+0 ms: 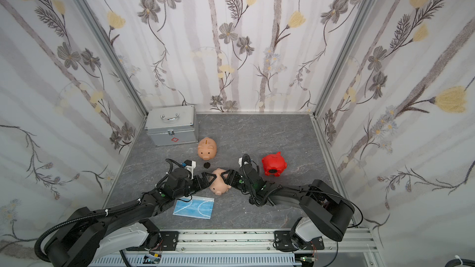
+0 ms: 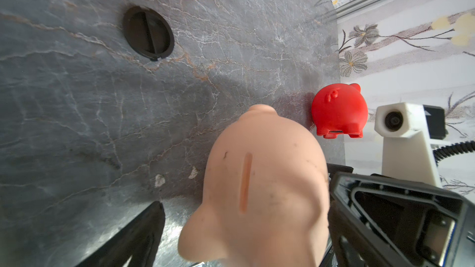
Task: Open piggy banks
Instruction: Adjust the piggy bank at the center of the board.
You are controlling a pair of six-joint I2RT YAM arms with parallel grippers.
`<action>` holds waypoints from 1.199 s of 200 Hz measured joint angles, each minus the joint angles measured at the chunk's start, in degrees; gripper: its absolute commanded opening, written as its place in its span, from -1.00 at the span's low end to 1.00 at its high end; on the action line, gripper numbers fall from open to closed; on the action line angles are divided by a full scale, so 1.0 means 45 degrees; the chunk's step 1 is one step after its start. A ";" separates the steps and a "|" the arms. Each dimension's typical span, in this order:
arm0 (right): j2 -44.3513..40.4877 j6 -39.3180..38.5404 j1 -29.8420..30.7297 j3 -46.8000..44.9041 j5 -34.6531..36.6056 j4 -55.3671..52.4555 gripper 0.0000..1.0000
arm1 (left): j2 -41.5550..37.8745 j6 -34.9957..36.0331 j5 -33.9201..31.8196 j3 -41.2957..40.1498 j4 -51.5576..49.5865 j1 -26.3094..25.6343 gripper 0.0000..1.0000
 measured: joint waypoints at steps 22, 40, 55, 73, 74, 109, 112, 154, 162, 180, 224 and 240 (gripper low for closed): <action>0.0000 0.0053 -0.0058 -0.0097 -0.0044 0.0175 0.37 | 0.0092 -0.0117 0.0185 -0.0131 0.0389 0.0000 1.00; 0.0000 0.0136 -0.0112 -0.0136 -0.0058 0.0223 0.36 | 0.0146 -0.0243 0.0296 -0.0238 0.0588 -0.0005 1.00; 0.0000 0.0141 -0.0136 -0.0160 -0.0083 0.0233 0.35 | 0.0165 -0.0296 0.0423 -0.0335 0.0753 -0.0005 1.00; -0.0015 0.0165 -0.0151 -0.0199 -0.0083 0.0262 0.35 | 0.0165 -0.0340 0.0486 -0.0466 0.0928 -0.0015 1.00; -0.0019 0.0180 -0.0151 -0.0199 -0.0083 0.0262 0.35 | 0.0165 -0.0340 0.0486 -0.0471 0.0937 -0.0015 1.00; 0.0000 0.0194 -0.0204 -0.0199 -0.0078 0.0233 0.33 | 0.0165 -0.0452 0.0505 -0.0777 0.1282 -0.0015 1.00; 0.0005 0.0204 -0.0204 -0.0199 -0.0073 0.0228 0.33 | 0.0165 -0.0486 0.0505 -0.0811 0.1341 -0.0015 1.00; 0.0034 0.0228 -0.0199 -0.0199 -0.0078 0.0257 0.32 | 0.0325 -0.0675 0.0602 -0.1137 0.2098 -0.0015 1.00; 0.0034 0.0233 -0.0199 -0.0199 -0.0073 0.0257 0.31 | 0.0423 -0.0729 0.0607 -0.1175 0.2293 -0.0015 1.00; 0.0034 0.0233 -0.0204 -0.0219 -0.0044 0.0277 0.31 | 0.0680 -0.0913 0.0690 -0.1258 0.2759 -0.0015 1.00; -0.0267 0.0228 -0.0189 -0.0481 -0.0034 0.0340 0.31 | 0.1214 -0.1059 0.0811 -0.1282 0.3589 -0.0015 0.88; -0.0821 0.0097 -0.0136 -0.0665 0.0024 -0.0083 0.35 | 0.1248 -0.1098 0.0797 -0.1282 0.3740 -0.0010 0.84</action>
